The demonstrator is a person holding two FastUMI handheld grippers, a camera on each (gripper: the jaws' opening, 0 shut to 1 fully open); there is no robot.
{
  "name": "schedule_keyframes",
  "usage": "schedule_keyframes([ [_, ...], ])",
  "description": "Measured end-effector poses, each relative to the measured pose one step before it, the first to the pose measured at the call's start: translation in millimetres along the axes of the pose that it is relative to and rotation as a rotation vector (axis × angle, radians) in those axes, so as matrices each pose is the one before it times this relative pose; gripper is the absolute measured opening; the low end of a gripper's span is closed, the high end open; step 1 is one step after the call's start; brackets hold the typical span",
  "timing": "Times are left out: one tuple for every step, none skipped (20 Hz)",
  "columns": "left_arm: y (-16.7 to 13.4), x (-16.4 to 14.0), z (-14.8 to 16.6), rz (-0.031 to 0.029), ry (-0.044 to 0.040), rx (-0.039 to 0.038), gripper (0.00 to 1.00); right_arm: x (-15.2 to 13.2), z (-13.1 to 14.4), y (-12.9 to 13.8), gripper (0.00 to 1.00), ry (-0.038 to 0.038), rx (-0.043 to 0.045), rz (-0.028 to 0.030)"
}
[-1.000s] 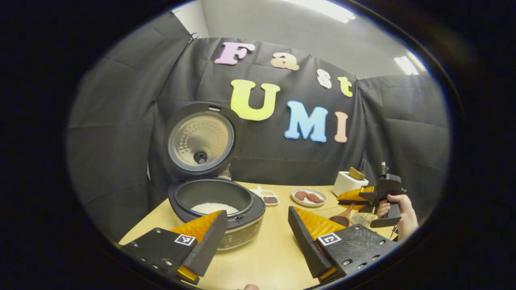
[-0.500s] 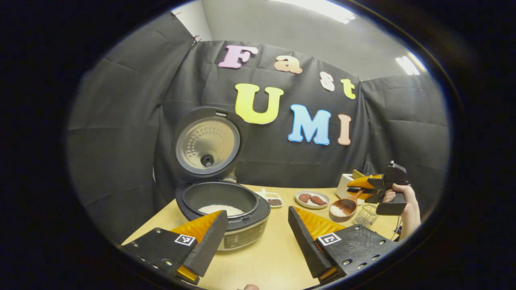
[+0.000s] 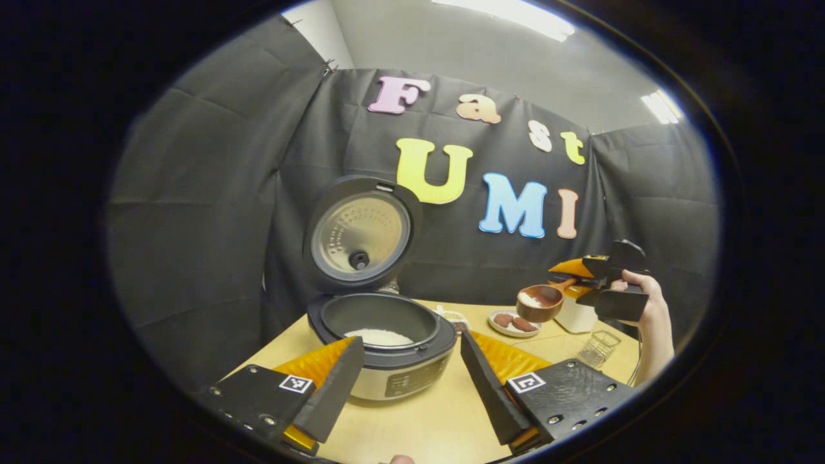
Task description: Close the left gripper, press the button to open the rice cooker; take a wooden spoon from the chopstick holder with the right hand, scoop a spoonful of rice and pour it into the rice cooker, then put the wooden spoon back into the chopstick holder.
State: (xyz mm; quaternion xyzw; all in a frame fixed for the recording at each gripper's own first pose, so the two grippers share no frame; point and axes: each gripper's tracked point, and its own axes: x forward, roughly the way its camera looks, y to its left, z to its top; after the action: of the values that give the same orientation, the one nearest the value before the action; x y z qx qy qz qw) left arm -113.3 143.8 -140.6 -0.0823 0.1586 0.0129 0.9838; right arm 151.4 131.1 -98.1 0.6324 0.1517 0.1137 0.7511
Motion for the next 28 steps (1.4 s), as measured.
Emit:
schedule_keyframes([
  [4.64,0.29,0.17,0.00902,-0.0052,-0.00645,0.92,10.18,-7.11,6.33,0.19,0.0132,0.00425,0.00686],
  [5.37,0.73,2.3,0.0077,-0.00264,-0.00664,0.93,9.89,-6.66,6.87,0.19,0.00751,0.00108,0.00699],
  [5.07,-0.71,1.56,0.00719,-0.00267,-0.00445,0.91,9.75,-6.89,7.93,0.2,0.0033,-0.00393,0.00668],
  [7.29,-1.0,1.57,0.0124,-0.00277,-0.00157,0.91,9.78,-8.48,8.94,0.2,0.00675,-0.0103,0.00567],
  [8.09,-1.38,-1.5,0.01471,-0.00371,-0.00052,0.91,10.38,-9.98,8.22,0.19,0.01175,-0.0189,0.00647],
  [8.23,-0.72,0.3,0.01623,-0.00267,-0.00282,0.93,10.1,-11.67,6.41,0.17,0.01684,-0.022,0.00066],
  [8.6,0.16,-0.93,0.01515,-0.00097,-0.00743,0.93,11.16,-12.02,5.86,0.17,0.01871,-0.02466,0.00012],
  [6.97,-0.17,-0.44,0.01077,-0.00175,-0.01208,0.93,8.65,-13.42,7.73,0.19,0.02016,-0.01998,0.0021],
  [5.92,0.42,-0.88,0.01648,-0.00855,-0.01891,0.93,8.72,-12.84,7.42,0.2,0.02146,-0.01588,0.00666],
  [5.33,0.45,1.05,0.00937,-0.00532,-0.02072,0.91,11.8,-11.81,6.05,0.19,0.01583,-0.01559,0.00551],
  [4.38,0.7,-1.39,0.00969,-0.00431,-0.01946,0.91,11.84,-10.94,4.75,0.2,0.01179,-0.02124,-0.00115],
  [4.77,-0.41,0.92,0.00768,-0.00222,-0.01539,0.94,9.03,-10.34,2.66,0.2,0.01001,-0.03539,-0.00391],
  [4.93,-1.76,-3.57,0.00679,-0.00246,-0.00979,0.93,9.83,-9.65,2.1,0.19,0.00554,-0.0494,-0.0117],
  [4.92,-1.11,0.23,0.00674,-0.00381,-0.00405,0.93,7.93,-8.68,2.77,0.19,0.00285,-0.05307,-0.01493],
  [3.19,-4.73,0.48,0.00759,-0.00554,0.00063,0.91,9.19,-7.57,4.07,0.19,-0.00008,-0.05239,-0.0072],
  [3.48,-1.98,3.6,0.00567,-0.00798,0.00355,0.91,7.72,-6.41,6.49,0.2,0.00018,-0.05317,-0.00184],
  [1.64,-2.42,0.2,0.0049,-0.00706,0.00413,0.91,7.38,-5.96,4.28,0.17,0.0066,-0.05109,-0.00456],
  [2.15,-1.02,0.38,0.00479,-0.00513,0.00403,0.91,6.48,-6.73,3.95,0.2,0.011,-0.05719,-0.00297],
  [0.11,1.44,-2.29,0.00307,-0.00252,0.00151,0.91,2.79,-5.73,1.69,0.2,0.00696,-0.06698,-0.00374],
  [0.81,1.01,1.05,0.00146,-0.00037,-0.00229,0.91,2.38,-2.46,4.25,0.2,0.0078,-0.0759,-0.00687],
  [1.52,-0.18,0.46,0.00183,0.00131,-0.0039,0.91,2.59,-1.37,2.77,0.2,0.00045,-0.0804,-0.00646],
  [1.05,1.79,-0.49,0.00317,0.00166,-0.00719,0.91,0.84,-0.69,4.31,0.2,-0.0076,-0.0773,-0.00053],
  [-0.72,-0.87,-2.64,-0.00166,-0.00064,-0.00774,0.92,-0.25,1.92,5.13,0.2,-0.01677,-0.07068,0.00812],
  [-1.38,-1.09,1.83,-0.00271,-0.00368,-0.0063,0.92,-1.67,3.01,4.37,0.17,-0.01712,-0.06642,0.00756],
  [-0.69,-0.96,1.12,-0.003,-0.00293,-0.00233,0.92,-0.4,1.54,3.12,0.17,-0.00882,-0.0599,0.00118],
  [-0.5,0.41,1.21,-0.00115,-0.00392,0.00134,0.91,-0.51,-0.15,3.75,0.2,-0.00427,-0.04934,0.00115],
  [-1.2,-0.22,2.29,-0.00045,-0.00518,0.00347,0.91,1.56,-0.59,4.0,0.2,-0.00013,-0.0403,0.00754],
  [-1.6,-0.57,2.99,-0.0008,-0.00548,0.00517,0.91,0.54,-0.38,2.8,0.2,-0.00403,-0.03335,0.00429],
])
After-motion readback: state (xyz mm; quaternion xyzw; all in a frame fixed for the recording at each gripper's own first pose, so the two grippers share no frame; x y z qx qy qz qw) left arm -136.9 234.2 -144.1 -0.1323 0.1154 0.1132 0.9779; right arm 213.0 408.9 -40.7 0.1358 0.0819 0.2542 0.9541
